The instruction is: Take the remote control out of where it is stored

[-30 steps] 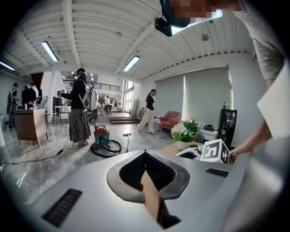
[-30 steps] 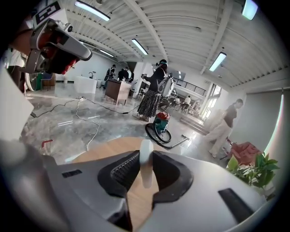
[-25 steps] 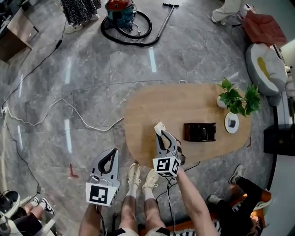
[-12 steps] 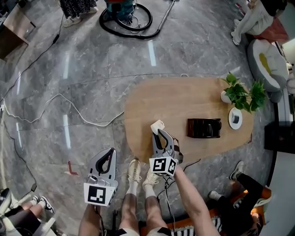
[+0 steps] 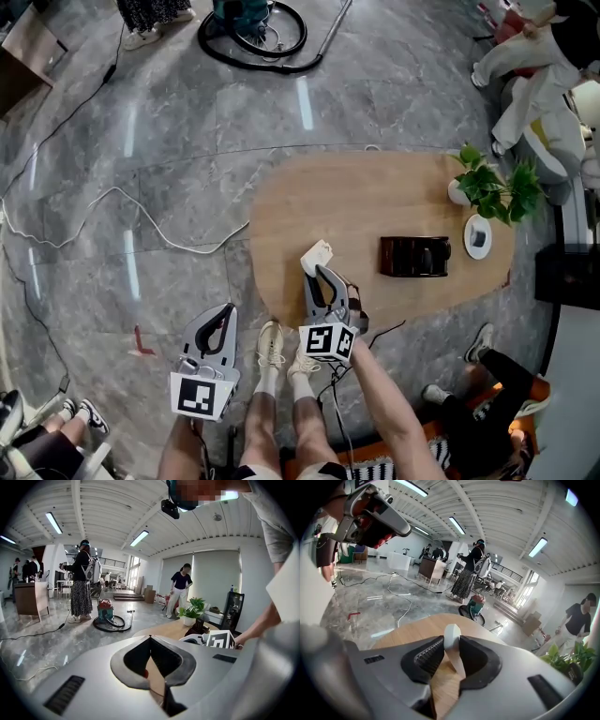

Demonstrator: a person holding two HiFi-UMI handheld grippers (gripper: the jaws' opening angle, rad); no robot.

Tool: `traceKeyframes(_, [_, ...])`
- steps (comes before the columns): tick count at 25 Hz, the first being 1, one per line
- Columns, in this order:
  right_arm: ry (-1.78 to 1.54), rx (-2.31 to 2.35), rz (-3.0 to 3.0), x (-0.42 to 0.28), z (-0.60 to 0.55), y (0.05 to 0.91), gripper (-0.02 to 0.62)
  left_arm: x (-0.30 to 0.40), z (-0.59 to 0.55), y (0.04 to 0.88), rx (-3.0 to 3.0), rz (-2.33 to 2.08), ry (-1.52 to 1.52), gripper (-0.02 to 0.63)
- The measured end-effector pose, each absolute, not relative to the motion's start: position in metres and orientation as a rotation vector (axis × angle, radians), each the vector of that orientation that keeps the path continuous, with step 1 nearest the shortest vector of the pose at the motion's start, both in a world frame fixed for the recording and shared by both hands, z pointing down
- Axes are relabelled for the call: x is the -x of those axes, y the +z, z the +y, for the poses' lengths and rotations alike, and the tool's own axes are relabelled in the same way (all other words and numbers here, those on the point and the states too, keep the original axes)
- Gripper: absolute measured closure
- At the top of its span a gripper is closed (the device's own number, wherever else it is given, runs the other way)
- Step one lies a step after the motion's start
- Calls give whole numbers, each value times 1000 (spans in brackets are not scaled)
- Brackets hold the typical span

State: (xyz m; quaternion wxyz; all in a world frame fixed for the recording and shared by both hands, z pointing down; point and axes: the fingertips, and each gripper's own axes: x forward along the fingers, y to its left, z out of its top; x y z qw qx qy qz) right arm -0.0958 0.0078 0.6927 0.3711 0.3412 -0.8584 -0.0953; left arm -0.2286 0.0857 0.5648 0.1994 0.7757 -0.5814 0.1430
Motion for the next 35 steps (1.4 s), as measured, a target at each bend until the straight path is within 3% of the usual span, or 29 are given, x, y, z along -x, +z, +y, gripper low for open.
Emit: traceKeyframes(35, [-300, -697, -2154, 113, 57, 762, 482, 235, 102, 588, -2141, -1610, 460, 601])
